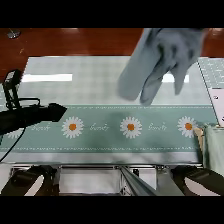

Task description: Fold the shirts.

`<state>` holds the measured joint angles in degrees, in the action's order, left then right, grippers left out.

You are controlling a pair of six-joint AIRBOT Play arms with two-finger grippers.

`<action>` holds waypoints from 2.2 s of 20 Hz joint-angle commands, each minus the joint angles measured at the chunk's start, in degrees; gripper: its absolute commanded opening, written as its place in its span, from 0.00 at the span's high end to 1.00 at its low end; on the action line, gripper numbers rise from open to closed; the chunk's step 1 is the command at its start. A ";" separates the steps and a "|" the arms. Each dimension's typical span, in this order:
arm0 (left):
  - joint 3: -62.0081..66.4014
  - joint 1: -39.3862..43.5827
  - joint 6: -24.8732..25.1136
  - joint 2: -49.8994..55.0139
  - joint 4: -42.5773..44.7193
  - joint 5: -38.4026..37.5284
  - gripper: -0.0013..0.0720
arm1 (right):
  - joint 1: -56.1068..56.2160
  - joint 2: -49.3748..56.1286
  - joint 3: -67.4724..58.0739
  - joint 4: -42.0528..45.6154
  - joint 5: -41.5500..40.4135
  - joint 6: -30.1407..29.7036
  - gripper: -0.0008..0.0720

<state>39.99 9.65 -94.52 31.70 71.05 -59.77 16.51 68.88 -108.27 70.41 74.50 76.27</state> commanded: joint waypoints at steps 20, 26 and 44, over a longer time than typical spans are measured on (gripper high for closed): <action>-0.28 -2.97 8.68 12.48 -13.92 1.70 0.02 | -5.29 19.50 5.86 -2.84 9.90 8.87 0.12; 6.25 6.58 26.36 34.07 -24.52 1.09 0.02 | -16.24 4.35 38.23 -2.86 2.05 7.87 0.13; 35.98 7.41 28.28 57.79 -21.33 -12.94 0.95 | -4.85 1.09 65.88 -12.02 -16.92 5.68 0.12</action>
<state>73.58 19.31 -65.93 89.23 54.00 -71.99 11.05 67.48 -41.43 59.37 61.23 81.32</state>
